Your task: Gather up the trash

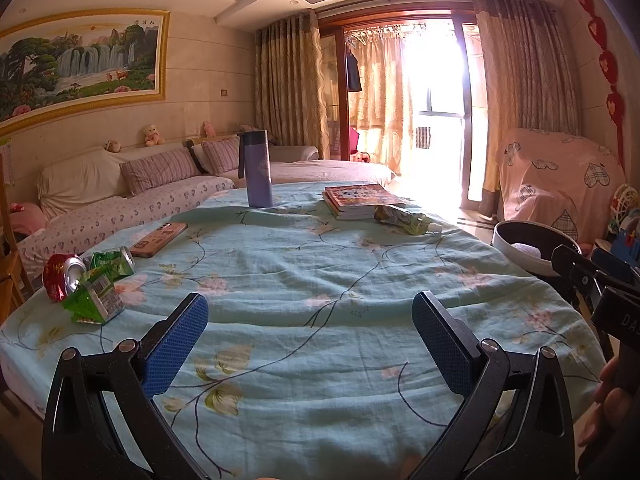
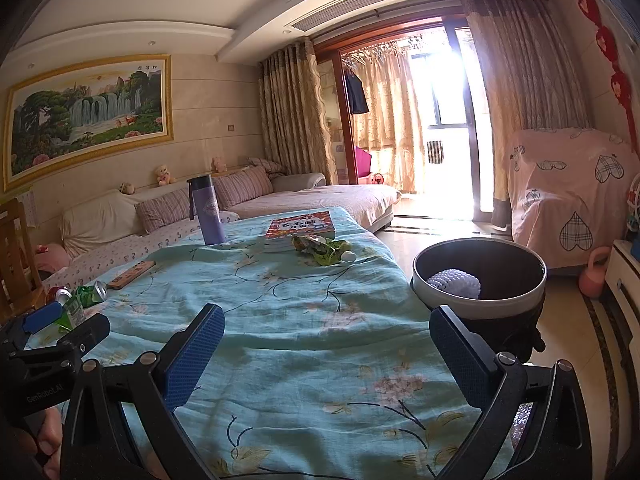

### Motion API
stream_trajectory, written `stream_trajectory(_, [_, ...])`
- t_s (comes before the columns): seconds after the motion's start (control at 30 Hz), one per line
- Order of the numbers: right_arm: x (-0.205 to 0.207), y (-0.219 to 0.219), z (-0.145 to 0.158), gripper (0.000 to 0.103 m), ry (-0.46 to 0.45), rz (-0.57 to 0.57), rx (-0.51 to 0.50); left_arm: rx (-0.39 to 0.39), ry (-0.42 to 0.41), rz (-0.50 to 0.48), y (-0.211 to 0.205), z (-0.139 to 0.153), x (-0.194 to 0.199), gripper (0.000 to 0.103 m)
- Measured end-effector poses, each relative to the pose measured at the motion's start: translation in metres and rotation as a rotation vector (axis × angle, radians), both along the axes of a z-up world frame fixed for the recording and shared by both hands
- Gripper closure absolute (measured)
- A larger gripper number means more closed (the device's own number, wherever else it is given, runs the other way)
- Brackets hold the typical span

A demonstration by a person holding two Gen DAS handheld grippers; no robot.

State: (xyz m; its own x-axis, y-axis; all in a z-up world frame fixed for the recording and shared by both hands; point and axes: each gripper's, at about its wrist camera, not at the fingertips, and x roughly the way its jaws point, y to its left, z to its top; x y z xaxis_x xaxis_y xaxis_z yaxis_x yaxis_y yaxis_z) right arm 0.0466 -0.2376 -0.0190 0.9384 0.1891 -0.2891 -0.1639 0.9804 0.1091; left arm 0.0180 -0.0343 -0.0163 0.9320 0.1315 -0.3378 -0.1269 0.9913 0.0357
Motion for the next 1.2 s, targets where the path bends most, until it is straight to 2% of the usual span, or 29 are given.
stream_trajectory(1.2, [-0.0009, 0.0031, -0.0005, 0.0, 0.015, 0.02, 0.015, -0.01, 0.025, -0.02, 0.0003, -0.0042, 0.0071, 0.0])
